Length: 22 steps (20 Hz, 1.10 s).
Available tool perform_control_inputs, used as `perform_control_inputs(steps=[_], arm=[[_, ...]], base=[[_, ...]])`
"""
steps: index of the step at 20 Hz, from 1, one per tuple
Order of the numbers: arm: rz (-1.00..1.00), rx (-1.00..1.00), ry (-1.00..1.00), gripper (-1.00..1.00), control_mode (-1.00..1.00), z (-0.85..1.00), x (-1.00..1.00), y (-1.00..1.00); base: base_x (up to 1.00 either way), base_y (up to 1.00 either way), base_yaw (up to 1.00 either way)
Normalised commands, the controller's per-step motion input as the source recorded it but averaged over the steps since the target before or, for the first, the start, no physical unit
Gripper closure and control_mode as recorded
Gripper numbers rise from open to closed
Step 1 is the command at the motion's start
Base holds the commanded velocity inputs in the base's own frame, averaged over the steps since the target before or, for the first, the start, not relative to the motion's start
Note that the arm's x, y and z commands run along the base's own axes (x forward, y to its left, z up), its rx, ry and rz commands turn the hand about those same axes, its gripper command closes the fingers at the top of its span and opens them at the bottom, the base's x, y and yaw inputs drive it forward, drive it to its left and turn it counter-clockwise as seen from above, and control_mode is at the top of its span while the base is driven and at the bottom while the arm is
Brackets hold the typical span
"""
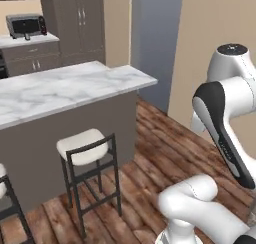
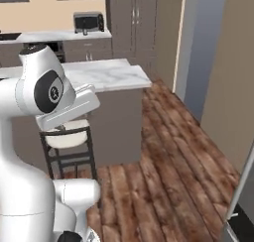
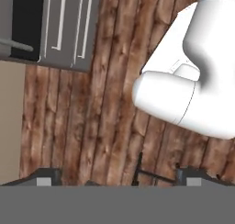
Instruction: There is a wine glass and glass cup on the dining counter. Place the wine bottle next to the wine glass and the juice bottle next to the glass cup.
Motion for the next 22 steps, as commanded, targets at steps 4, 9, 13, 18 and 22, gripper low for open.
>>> perform_control_inputs(steps=[4,9,13,18,22], arm=[[0.00,0.00,0.00,-1.00,1.00,0.00,0.00,0.00],[0.00,0.00,0.00,-1.00,1.00,0.00,0.00,0.00],[0.00,0.00,0.00,-1.00,1.00,0.00,0.00,0.00],[0.00,0.00,0.00,-1.00,1.00,0.00,0.00,0.00],[0.00,0.00,0.00,-1.00,1.00,0.00,0.00,0.00]], base=[[0.93,-0.33,-0.47],[0.84,0.08,-0.64],[0.81,0.01,-0.63],[0.94,0.00,-0.56],[1.00,0.00,-0.48]])
